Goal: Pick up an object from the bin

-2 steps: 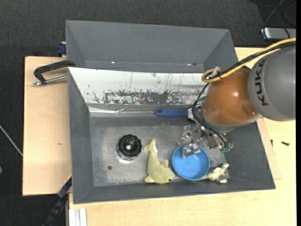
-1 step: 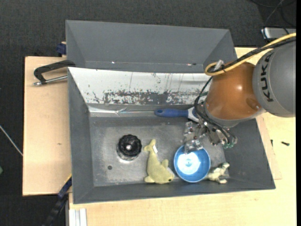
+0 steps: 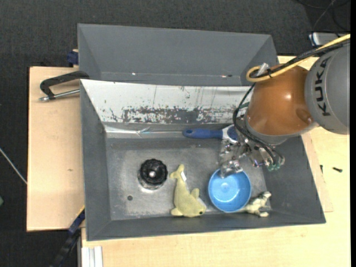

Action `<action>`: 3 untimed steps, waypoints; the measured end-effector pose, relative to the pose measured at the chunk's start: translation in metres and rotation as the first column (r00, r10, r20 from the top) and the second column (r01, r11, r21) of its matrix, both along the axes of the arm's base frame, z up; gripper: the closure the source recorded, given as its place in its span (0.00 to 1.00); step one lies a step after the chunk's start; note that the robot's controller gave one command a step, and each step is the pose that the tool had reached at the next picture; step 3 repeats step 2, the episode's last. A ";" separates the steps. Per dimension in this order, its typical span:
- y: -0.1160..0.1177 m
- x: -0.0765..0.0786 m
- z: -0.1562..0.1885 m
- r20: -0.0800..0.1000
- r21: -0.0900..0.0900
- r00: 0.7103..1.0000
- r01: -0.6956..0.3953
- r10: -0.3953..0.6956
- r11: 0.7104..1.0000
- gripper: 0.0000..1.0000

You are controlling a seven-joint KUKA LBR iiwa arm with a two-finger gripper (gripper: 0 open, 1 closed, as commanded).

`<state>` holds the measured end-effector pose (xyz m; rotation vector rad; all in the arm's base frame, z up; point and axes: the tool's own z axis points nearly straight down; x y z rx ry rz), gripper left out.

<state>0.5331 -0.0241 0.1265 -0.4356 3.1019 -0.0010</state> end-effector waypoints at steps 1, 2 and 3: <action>0.001 0.002 0.015 0.000 0.000 1.000 0.001 -0.001 1.000 1.00; 0.001 0.004 0.039 0.000 0.000 1.000 0.003 -0.003 1.000 1.00; 0.001 0.004 0.039 0.000 0.000 1.000 0.003 -0.003 1.000 1.00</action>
Offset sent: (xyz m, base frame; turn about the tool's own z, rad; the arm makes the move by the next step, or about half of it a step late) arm -0.0001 0.0001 0.0136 0.0000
